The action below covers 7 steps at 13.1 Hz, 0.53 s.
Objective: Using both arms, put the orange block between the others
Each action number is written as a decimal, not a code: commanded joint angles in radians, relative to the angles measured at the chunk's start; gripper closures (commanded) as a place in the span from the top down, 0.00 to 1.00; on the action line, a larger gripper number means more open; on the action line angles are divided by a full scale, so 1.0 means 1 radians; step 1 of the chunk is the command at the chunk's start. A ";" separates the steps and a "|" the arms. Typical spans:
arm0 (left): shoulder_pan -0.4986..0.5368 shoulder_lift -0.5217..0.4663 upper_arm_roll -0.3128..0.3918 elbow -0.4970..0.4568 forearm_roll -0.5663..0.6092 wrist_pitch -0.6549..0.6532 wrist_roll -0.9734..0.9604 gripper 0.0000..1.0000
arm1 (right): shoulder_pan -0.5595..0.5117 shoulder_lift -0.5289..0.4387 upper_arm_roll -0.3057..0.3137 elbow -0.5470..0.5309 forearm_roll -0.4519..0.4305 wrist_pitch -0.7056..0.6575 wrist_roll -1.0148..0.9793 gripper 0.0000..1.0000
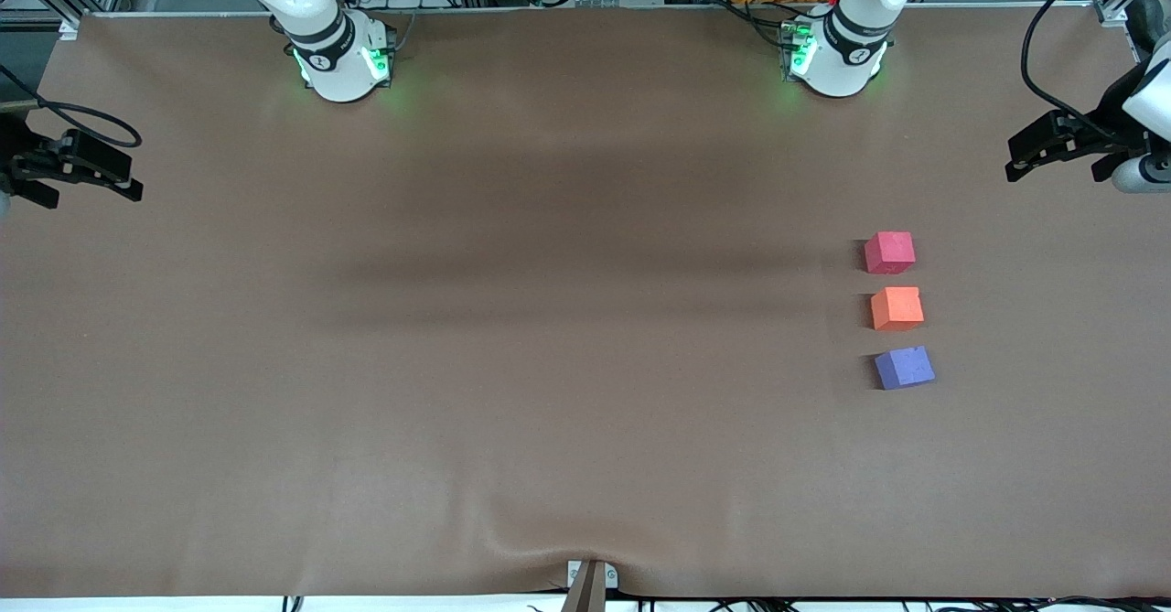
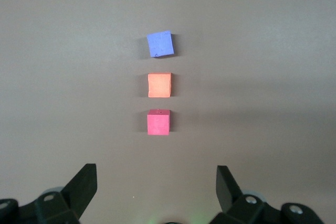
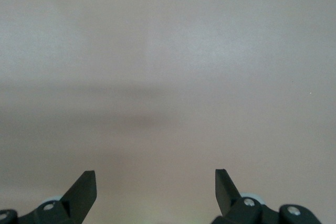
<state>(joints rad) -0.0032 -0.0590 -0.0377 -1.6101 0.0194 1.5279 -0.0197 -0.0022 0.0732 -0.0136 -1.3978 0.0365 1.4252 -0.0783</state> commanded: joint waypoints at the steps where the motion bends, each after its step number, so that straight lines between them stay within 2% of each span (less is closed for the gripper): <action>1: -0.003 0.007 0.002 0.022 0.007 -0.022 -0.002 1.00 | 0.005 0.000 -0.005 0.003 0.013 -0.011 0.014 1.00; 7: -0.004 0.007 0.002 0.025 0.007 -0.023 -0.003 1.00 | 0.007 0.000 -0.005 0.000 0.013 -0.028 0.002 1.00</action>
<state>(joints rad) -0.0033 -0.0588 -0.0366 -1.6092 0.0194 1.5272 -0.0197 -0.0019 0.0736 -0.0136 -1.3989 0.0369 1.4106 -0.0786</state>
